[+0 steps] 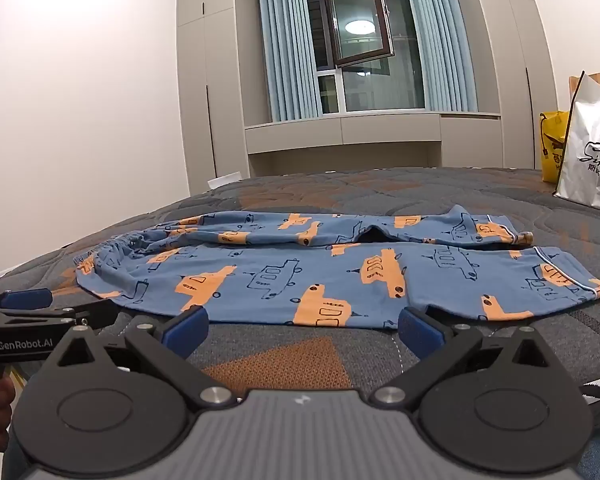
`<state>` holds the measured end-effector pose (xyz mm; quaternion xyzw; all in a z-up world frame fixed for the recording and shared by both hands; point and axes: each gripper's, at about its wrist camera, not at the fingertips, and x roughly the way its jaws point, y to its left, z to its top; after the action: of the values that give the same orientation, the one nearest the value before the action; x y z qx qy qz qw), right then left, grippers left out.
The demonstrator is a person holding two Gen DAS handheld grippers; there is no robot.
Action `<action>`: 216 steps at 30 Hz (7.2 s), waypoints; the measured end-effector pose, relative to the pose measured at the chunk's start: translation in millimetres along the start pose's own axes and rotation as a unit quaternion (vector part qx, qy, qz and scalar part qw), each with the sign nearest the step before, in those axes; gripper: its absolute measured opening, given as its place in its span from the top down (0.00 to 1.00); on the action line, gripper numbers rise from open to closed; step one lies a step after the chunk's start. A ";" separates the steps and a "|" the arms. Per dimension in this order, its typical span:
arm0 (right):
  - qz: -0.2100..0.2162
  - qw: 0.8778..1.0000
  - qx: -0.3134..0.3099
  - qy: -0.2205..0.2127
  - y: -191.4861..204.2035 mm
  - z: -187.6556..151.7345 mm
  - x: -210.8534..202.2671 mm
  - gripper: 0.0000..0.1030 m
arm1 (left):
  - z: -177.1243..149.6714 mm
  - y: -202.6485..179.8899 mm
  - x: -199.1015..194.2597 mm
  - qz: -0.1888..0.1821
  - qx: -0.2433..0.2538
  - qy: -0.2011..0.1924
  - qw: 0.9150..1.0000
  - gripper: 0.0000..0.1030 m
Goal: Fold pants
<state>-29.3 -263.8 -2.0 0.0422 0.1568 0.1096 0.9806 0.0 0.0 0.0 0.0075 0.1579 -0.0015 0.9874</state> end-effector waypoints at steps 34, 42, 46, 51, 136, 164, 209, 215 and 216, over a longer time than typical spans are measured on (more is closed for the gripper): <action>-0.005 1.000 -0.001 0.003 -1.4 -1.0 -1.2 0.00 | -0.9 0.7 -0.9 0.000 -0.003 0.005 1.000 0.01; -0.008 1.000 0.001 0.004 -2.7 -2.0 -0.9 0.00 | -1.7 -0.1 0.7 0.001 -0.005 0.006 1.000 0.01; -0.008 1.000 0.001 0.004 -3.2 -2.1 -1.1 0.00 | -1.8 -0.1 0.8 0.000 -0.005 0.006 1.000 0.01; -0.008 1.000 0.001 0.004 -2.5 -1.8 -1.0 0.00 | -2.2 -0.4 1.7 0.000 -0.005 0.007 1.000 0.01; 0.245 0.926 -0.093 0.272 -131.8 166.1 409.1 0.02 | 177.2 147.6 378.6 -0.127 0.145 0.192 0.962 0.01; 0.140 0.948 -0.205 0.198 -88.4 176.8 385.4 1.00 | 180.7 124.9 372.5 -0.121 0.087 0.212 0.966 0.94; 0.191 0.933 -0.203 0.227 -53.5 174.2 457.1 0.41 | 163.0 172.9 398.7 -0.090 0.011 0.205 0.975 0.50; 0.214 0.931 -0.162 0.248 -61.3 173.0 466.0 0.92 | 164.1 166.3 397.0 -0.108 0.004 0.206 0.972 0.97; 0.212 0.932 -0.160 0.247 -60.7 174.3 464.1 0.92 | 165.5 160.5 391.5 -0.105 0.021 0.197 0.975 0.98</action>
<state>468.3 -225.3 17.6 -0.1118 0.3618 0.3457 0.8585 424.5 157.7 37.4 0.0121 0.3491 -0.1066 0.9309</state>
